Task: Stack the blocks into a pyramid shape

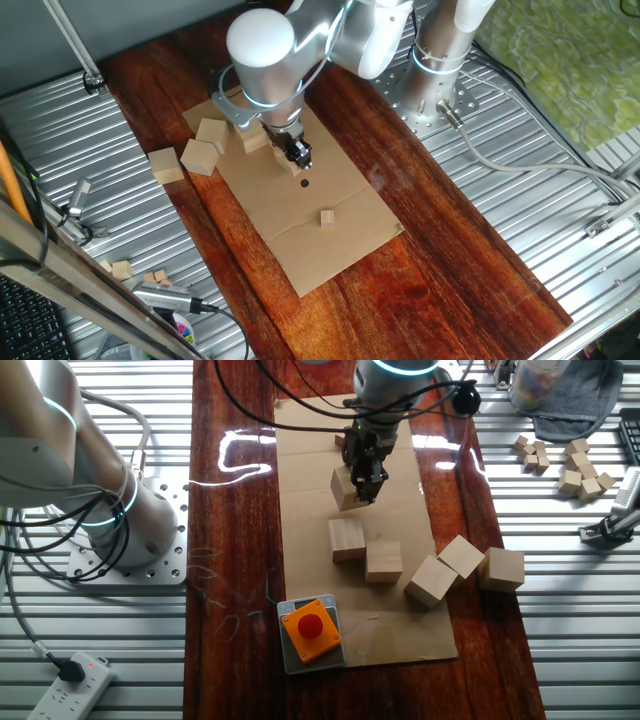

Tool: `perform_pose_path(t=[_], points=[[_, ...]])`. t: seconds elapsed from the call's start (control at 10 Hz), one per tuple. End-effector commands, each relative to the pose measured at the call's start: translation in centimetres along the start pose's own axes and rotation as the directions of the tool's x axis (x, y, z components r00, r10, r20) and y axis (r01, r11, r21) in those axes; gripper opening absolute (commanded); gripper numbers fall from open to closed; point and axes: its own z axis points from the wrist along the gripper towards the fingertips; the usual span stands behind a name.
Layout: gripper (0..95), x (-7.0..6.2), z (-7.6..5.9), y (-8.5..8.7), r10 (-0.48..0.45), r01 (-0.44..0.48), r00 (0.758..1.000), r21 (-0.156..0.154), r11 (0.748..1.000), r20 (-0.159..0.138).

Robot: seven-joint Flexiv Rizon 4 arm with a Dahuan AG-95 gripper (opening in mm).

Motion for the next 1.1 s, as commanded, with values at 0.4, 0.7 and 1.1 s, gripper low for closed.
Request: perform_pose_path(t=[0.4, 0.7, 1.1], points=[[0.0, 0.14, -0.1, 0.01, 0.149, -0.151, 0.989, -0.086, 0.985, -0.023], [0.0, 0.14, -0.1, 0.01, 0.237, -0.237, 0.971, -0.148, 0.96, -0.018], [0.0, 0.14, -0.1, 0.01, 0.239, -0.237, 0.971, -0.149, 0.96, -0.002]])
